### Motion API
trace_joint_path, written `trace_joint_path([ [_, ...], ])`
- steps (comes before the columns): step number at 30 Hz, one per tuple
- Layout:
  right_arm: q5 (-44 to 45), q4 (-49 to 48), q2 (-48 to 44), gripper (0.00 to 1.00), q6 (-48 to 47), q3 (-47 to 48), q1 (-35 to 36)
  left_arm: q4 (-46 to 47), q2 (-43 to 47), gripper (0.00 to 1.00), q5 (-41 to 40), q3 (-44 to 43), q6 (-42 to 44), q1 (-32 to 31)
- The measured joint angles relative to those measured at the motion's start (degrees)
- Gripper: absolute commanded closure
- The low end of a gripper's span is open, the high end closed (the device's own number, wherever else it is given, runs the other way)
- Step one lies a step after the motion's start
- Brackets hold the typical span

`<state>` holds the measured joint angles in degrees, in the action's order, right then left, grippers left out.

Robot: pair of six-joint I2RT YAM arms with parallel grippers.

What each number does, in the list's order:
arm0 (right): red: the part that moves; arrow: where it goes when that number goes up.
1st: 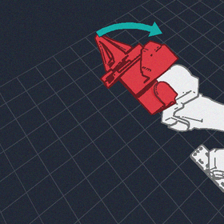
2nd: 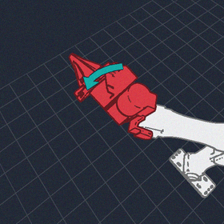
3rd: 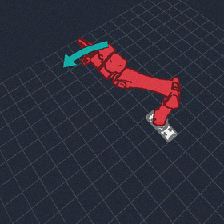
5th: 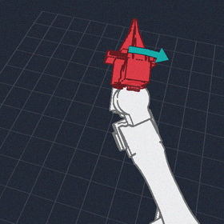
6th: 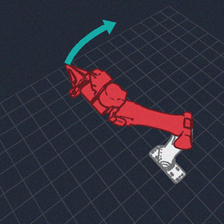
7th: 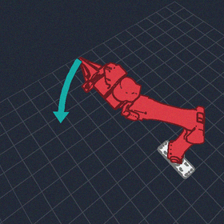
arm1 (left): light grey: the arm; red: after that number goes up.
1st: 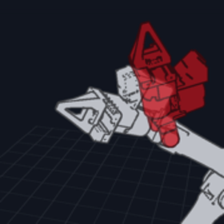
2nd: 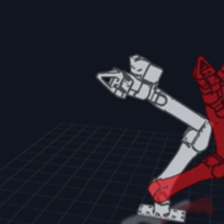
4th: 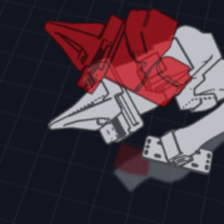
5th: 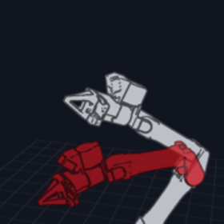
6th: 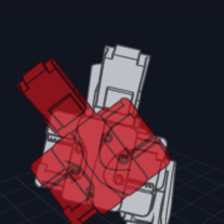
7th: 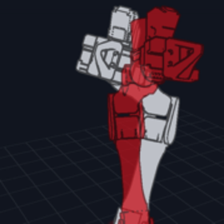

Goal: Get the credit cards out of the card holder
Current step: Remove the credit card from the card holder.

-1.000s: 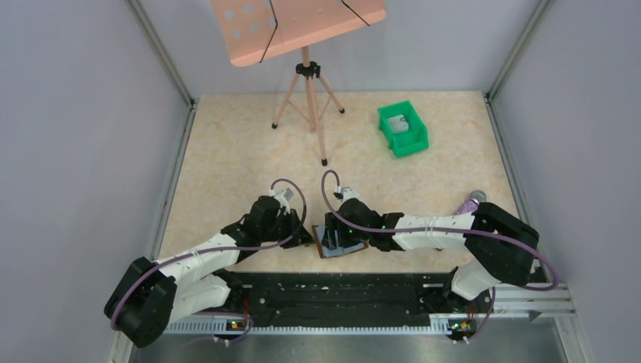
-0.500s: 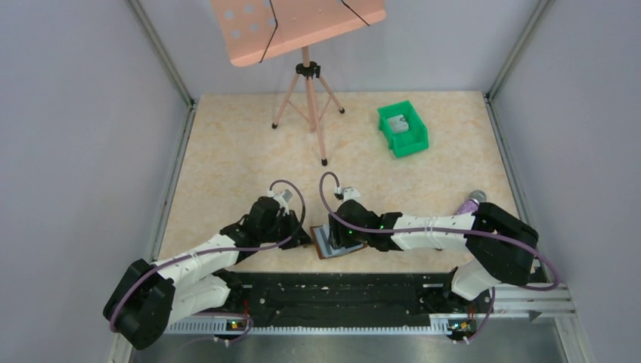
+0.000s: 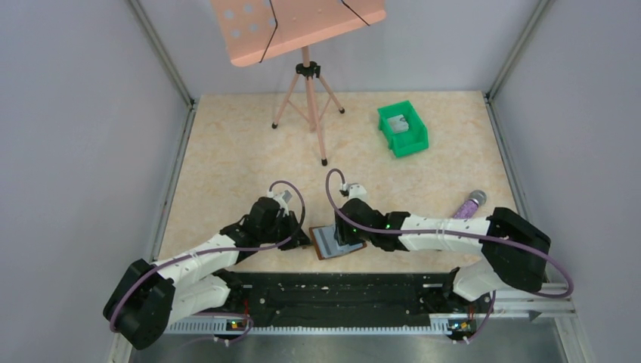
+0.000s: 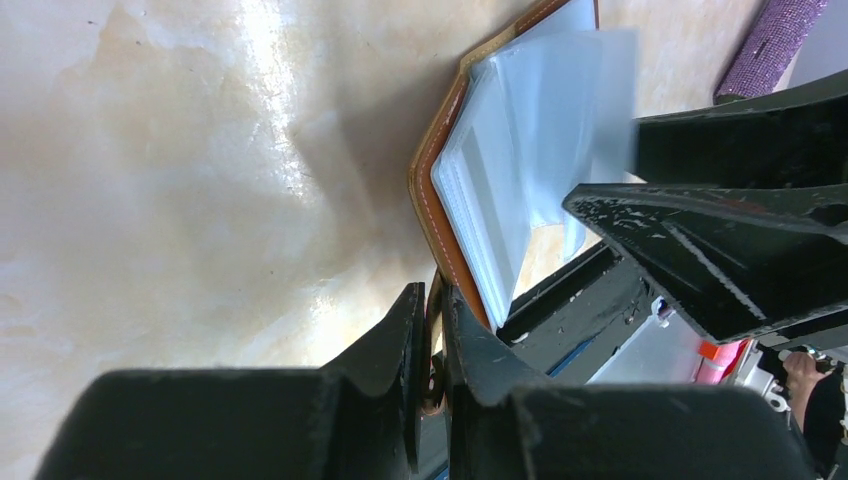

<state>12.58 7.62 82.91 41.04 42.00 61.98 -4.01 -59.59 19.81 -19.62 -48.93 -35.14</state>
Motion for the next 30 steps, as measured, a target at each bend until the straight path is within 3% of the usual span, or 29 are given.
trace_joint_path([
  [15,4.1,4.8,-7.0,0.58,-0.4,-1.2,-1.5,-1.9,0.6,1.0,-1.5,-0.1,0.3,0.0],
  [23,-0.9,3.0,-11.2,0.6,0.5,-1.1,-1.8,-2.3,0.6,1.0,-1.4,-0.2,0.4,0.0],
  [30,-10.4,-7.4,-8.2,0.58,0.9,-2.1,-3.2,-8.4,1.1,0.8,-4.2,-3.2,0.3,0.2],
])
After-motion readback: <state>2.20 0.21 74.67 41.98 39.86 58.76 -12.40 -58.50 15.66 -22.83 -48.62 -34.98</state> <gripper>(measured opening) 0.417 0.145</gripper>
